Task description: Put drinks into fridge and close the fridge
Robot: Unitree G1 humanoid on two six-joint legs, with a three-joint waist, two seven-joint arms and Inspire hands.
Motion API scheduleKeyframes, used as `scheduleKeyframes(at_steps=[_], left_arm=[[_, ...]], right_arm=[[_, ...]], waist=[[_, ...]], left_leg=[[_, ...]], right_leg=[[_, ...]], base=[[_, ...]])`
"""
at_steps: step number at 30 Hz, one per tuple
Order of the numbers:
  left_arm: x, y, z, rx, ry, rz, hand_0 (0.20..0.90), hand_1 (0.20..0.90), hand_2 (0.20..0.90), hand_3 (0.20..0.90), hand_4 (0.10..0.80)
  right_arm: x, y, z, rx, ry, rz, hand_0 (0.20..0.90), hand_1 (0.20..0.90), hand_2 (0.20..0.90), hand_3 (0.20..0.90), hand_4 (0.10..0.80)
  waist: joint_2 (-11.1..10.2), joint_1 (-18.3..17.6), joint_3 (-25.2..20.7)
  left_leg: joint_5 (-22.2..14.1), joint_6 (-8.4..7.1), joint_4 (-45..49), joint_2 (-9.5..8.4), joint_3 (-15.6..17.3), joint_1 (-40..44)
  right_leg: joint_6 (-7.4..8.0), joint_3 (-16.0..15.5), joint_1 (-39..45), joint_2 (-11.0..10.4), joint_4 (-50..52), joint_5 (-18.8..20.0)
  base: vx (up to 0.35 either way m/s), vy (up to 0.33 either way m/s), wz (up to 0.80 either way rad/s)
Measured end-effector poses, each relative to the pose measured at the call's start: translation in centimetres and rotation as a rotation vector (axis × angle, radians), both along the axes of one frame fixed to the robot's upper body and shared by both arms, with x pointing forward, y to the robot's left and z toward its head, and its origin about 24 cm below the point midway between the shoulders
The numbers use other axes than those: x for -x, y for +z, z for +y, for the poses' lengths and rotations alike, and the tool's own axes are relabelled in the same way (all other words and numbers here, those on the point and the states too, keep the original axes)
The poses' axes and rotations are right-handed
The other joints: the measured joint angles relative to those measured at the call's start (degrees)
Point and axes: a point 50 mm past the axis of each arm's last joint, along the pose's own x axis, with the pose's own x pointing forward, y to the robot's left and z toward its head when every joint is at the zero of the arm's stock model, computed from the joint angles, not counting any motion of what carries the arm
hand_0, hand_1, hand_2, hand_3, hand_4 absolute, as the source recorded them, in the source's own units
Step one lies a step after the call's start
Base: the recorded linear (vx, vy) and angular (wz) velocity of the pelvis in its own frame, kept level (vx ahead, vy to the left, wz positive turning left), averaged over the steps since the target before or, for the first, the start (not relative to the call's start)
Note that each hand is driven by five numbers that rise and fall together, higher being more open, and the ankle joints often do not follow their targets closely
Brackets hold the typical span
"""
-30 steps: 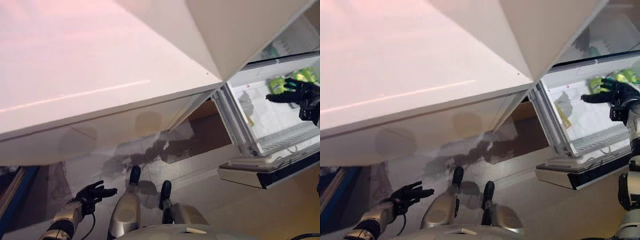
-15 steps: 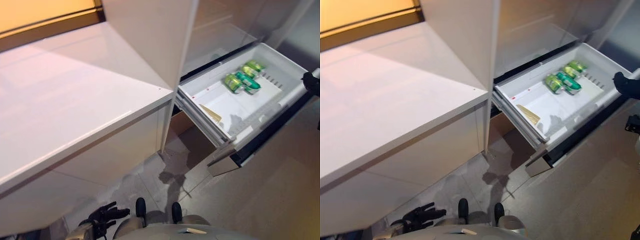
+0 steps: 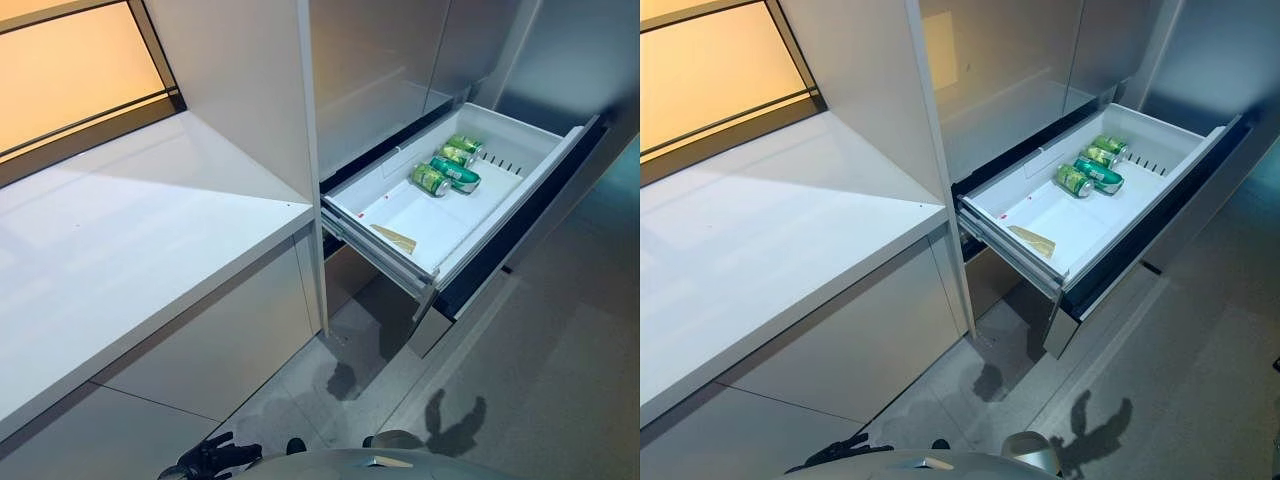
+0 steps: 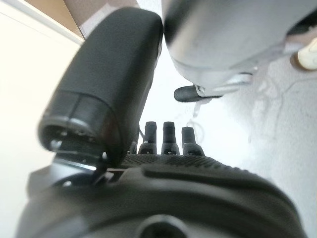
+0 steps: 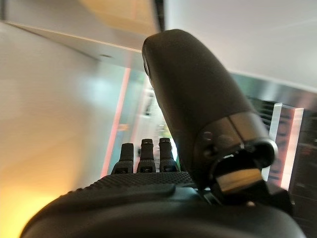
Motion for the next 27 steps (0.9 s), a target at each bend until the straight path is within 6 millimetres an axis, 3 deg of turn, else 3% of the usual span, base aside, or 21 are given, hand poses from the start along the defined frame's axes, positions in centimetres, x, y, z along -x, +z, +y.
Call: scheduleKeyframes(at_steps=[4, 6, 10, 13, 18, 27], left_arm=[[-1.1, 0.2, 0.1, -0.011, 0.000, -0.021, 0.900, 0.900, 0.900, 0.900, 0.800], [-2.6, 0.5, 0.3, -0.014, 0.017, -0.058, 0.900, 0.900, 0.900, 0.900, 0.800], [-5.4, 1.1, 0.1, -0.021, 0.018, -0.120, 0.900, 0.900, 0.900, 0.900, 0.800], [-6.3, 1.4, 0.1, -0.024, 0.028, -0.145, 0.900, 0.900, 0.900, 0.900, 0.800], [-6.5, 1.5, 0.2, -0.040, 0.005, -0.128, 0.900, 0.900, 0.900, 0.900, 0.800], [-6.5, 1.4, 0.0, -0.044, -0.002, -0.104, 0.900, 0.900, 0.900, 0.900, 0.800]], right_arm=[[-1.1, -2.1, 1.2, -0.056, 0.111, 0.086, 0.900, 0.900, 0.900, 0.900, 0.800], [-2.8, -3.4, 2.5, -0.112, 0.200, 0.117, 0.900, 0.900, 0.900, 0.900, 0.800], [-5.4, -3.8, 4.2, -0.144, 0.320, 0.121, 0.900, 0.900, 0.900, 0.900, 0.800], [-6.9, -3.6, 5.3, -0.149, 0.384, 0.111, 0.900, 0.900, 0.900, 0.900, 0.800], [-9.3, -2.8, 6.8, -0.143, 0.462, 0.074, 0.900, 0.900, 0.900, 0.900, 0.800], [-11.9, -2.7, 8.7, -0.165, 0.550, 0.110, 0.900, 0.900, 0.900, 0.900, 0.800]], waist=[[-0.2, 0.1, 1.0], [-0.7, 0.6, 3.1], [-0.5, 2.4, 6.6], [-0.1, 3.6, 7.7], [0.0, 5.3, 9.3], [0.5, 5.7, 10.7]], left_leg=[[-0.9, 0.10, 4.2, -0.30, 0.0, -3.5], [-1.7, 0.03, 7.9, -0.56, -0.3, -6.7], [-3.3, -0.31, 14.2, -0.70, -1.0, -12.1], [-4.2, -0.58, 17.6, -0.79, -1.9, -15.0], [-4.8, -0.53, 22.2, -1.08, -3.5, -19.9], [-5.8, -0.85, 26.1, -2.01, -4.4, -21.6]], right_leg=[[-0.27, -0.1, -3.9, -0.1, 5.4, -1.8], [-0.60, -0.2, -7.4, -0.3, 10.1, -3.2], [-1.12, -0.7, -12.6, -0.6, 16.5, -5.1], [-1.59, -2.0, -14.7, -0.9, 19.6, -6.3], [-2.05, -3.4, -18.9, -1.2, 23.8, -7.3], [-2.20, -4.4, -20.1, -2.2, 28.3, -8.8]], base=[[-0.039, -0.007, 0.04], [-0.088, -0.017, 0.08], [-0.046, -0.009, 0.10], [-0.033, -0.018, 0.18], [-0.025, -0.016, 0.16], [0.057, 0.013, 0.08]])
